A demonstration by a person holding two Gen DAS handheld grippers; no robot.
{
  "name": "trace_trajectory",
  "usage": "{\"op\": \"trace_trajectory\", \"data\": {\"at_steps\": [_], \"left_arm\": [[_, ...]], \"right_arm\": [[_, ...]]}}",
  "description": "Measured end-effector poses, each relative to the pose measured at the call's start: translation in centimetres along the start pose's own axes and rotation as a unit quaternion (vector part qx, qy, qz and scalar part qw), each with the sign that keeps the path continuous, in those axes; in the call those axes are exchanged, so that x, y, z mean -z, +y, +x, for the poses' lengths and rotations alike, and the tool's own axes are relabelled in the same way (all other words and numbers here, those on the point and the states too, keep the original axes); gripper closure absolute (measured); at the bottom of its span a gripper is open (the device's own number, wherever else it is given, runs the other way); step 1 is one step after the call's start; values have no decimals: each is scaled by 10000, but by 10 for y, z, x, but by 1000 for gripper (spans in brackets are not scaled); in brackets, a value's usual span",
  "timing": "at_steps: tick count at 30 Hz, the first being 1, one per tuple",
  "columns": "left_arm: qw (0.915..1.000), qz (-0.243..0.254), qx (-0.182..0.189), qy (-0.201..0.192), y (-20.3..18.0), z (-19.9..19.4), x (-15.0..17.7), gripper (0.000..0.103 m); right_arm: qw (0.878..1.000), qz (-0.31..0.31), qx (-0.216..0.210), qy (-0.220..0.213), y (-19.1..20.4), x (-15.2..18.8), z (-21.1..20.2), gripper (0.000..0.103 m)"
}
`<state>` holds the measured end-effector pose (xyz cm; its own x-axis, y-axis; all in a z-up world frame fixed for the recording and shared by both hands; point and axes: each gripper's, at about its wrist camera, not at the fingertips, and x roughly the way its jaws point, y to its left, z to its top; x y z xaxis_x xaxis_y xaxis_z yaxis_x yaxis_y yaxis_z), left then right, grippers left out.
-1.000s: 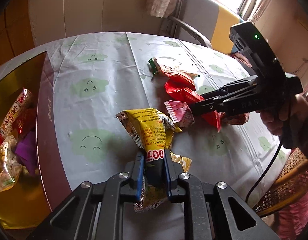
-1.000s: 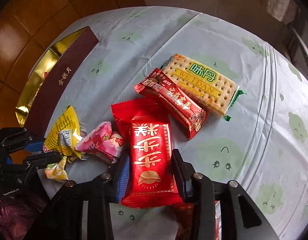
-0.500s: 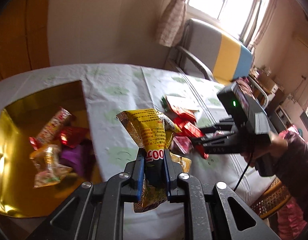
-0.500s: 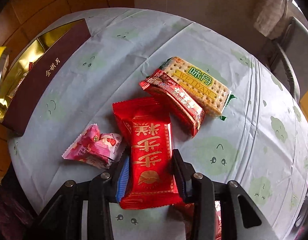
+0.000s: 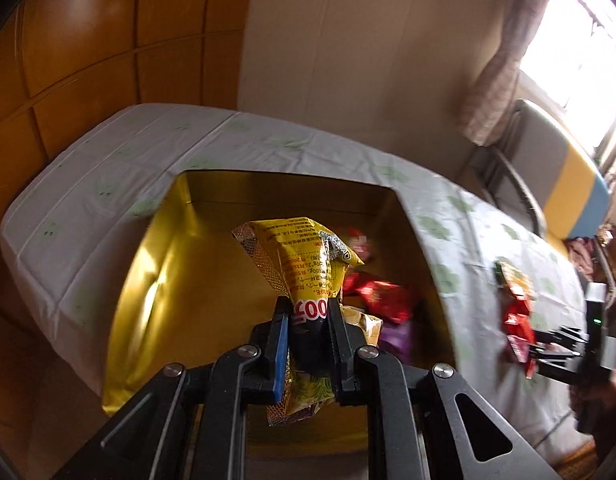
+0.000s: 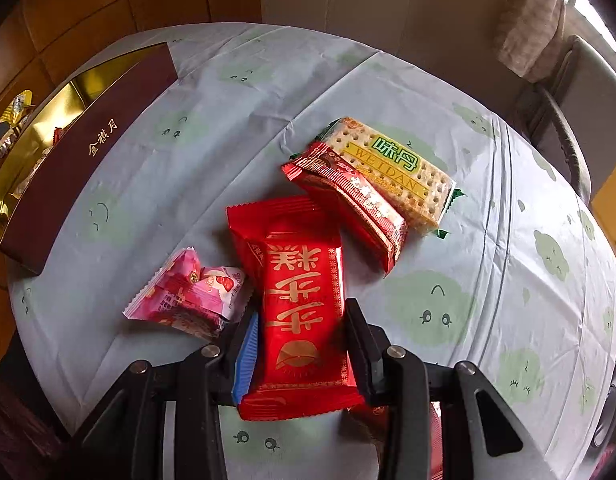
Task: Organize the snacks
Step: 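Carry the yellow bag over the gold tin and lower it with the left gripper, then open the left gripper to release the yellow bag into the tin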
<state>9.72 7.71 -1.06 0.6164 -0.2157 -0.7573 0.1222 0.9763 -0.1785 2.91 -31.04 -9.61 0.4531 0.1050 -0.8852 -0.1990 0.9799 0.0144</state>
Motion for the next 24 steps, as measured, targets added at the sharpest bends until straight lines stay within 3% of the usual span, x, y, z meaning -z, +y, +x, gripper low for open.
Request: {"op": "trace_trajectory", "data": {"at_steps": [13,18,24], "left_arm": [[9965,288,-703,351,-9,90,-41,84],[9958,296,-853,136,-16,79,-33,80],[9956,347,-773,-408,-35,28,-11,80]], "right_arm": [[9996,255,21,-93,-2,6,-3,62],[9994,296,58,-138,-1,8,-5,63],[9988,435,24,-224,-2,11,-6,62]]}}
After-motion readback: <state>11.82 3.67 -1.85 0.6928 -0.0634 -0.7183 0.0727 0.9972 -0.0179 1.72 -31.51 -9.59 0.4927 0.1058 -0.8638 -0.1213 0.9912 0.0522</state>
